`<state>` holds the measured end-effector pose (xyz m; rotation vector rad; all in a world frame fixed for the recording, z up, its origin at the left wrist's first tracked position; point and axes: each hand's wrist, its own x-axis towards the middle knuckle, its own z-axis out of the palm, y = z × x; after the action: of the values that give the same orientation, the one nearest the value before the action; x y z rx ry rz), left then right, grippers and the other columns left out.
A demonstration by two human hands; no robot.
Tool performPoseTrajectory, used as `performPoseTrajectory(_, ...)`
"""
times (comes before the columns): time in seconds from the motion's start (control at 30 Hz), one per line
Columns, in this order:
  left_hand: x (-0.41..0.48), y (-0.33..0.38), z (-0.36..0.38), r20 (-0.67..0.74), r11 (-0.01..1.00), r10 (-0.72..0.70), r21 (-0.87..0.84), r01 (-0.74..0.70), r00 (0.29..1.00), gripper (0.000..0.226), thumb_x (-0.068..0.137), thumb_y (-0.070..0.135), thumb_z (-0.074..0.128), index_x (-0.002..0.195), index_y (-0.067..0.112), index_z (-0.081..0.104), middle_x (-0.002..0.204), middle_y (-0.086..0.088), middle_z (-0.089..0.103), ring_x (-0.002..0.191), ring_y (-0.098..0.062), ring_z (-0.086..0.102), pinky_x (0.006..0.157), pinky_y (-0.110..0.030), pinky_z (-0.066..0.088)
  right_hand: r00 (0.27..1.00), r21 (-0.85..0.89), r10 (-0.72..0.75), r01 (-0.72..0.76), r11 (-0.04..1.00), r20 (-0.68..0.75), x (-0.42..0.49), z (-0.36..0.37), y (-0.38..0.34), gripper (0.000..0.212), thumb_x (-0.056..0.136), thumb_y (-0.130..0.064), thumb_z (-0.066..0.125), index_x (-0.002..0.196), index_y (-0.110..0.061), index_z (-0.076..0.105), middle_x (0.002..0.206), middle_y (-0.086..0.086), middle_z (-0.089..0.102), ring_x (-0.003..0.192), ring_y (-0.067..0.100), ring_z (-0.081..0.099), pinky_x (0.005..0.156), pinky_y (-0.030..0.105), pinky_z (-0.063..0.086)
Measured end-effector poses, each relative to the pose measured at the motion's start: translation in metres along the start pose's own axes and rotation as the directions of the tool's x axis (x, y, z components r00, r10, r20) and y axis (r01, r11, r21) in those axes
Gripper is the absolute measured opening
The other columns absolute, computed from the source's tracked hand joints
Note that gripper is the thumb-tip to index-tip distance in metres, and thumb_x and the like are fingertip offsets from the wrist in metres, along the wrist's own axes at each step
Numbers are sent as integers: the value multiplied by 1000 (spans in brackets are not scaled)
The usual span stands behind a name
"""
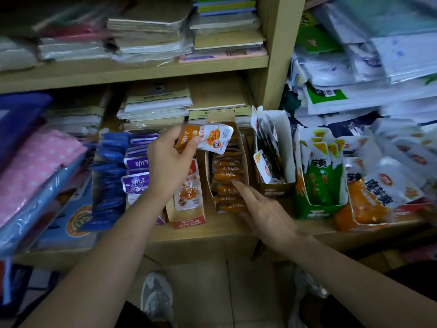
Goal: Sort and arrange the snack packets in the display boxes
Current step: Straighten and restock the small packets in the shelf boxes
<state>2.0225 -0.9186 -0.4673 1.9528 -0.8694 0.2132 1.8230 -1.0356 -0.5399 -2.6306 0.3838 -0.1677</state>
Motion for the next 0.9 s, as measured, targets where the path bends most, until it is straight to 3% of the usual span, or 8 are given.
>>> performPoseTrajectory(0.07,3,1,-3,-33,999,10,-36,-12,999,19,95,31,70,111,23,65,97,19,67,93,4,67,76,-17,55,996,-52,-76,73,996,-54,-1,5,4,59,94,-11,63,147,-24,43,136,2,54,109,29,65,88,44,57)
performPoseTrajectory(0.13,7,4,-7,-73,997,39,-58,-44,997,19,94,26,72,111,19,64,98,15,68,93,6,66,76,-12,52,990,-73,-134,129,989,-55,-9,7,5,51,89,-6,69,137,-22,58,129,3,58,108,28,66,86,42,59)
performPoseTrajectory(0.27,5,12,-13,-89,985,168,-31,-171,982,20,95,23,70,111,12,69,99,12,67,91,14,61,75,-4,44,985,-72,-166,163,984,-41,-27,9,10,61,84,-4,74,137,-28,57,132,-1,56,112,24,64,91,37,58)
performPoseTrajectory(0.43,-1,14,-5,-21,961,274,-29,-274,962,21,96,28,70,112,14,71,103,9,72,97,-4,69,77,-28,58,982,-8,-182,182,983,-46,-35,3,11,50,91,-23,68,139,-27,55,131,-6,55,110,18,64,89,39,58)
performPoseTrajectory(0.53,-1,11,0,49,951,308,-19,-308,950,20,97,28,69,113,18,74,104,9,73,98,-5,69,78,-38,59,979,30,-196,198,980,-55,-35,-1,11,44,92,-28,68,136,-27,60,127,-5,58,109,17,65,88,39,58)
performPoseTrajectory(0.73,1,8,8,223,948,307,10,-317,925,20,98,20,66,115,17,76,103,16,69,96,0,64,82,-18,54,972,134,-228,233,963,-48,-32,-15,7,42,94,-38,61,132,-23,65,127,-6,64,114,11,63,93,36,56)
performPoseTrajectory(0.83,5,-2,17,287,943,280,97,-319,916,21,97,26,66,114,22,77,108,8,75,98,-10,64,85,-35,53,969,237,-215,239,942,-123,-33,-17,6,33,93,-28,69,123,-16,72,122,-4,69,114,4,63,96,27,54)
performPoseTrajectory(0.9,5,-6,24,283,925,260,200,-322,923,18,94,30,70,109,25,78,104,6,71,101,-14,54,84,-33,42,964,270,-191,237,933,-186,-36,-18,5,28,90,-24,72,116,-14,75,116,-4,71,108,2,65,94,22,54)
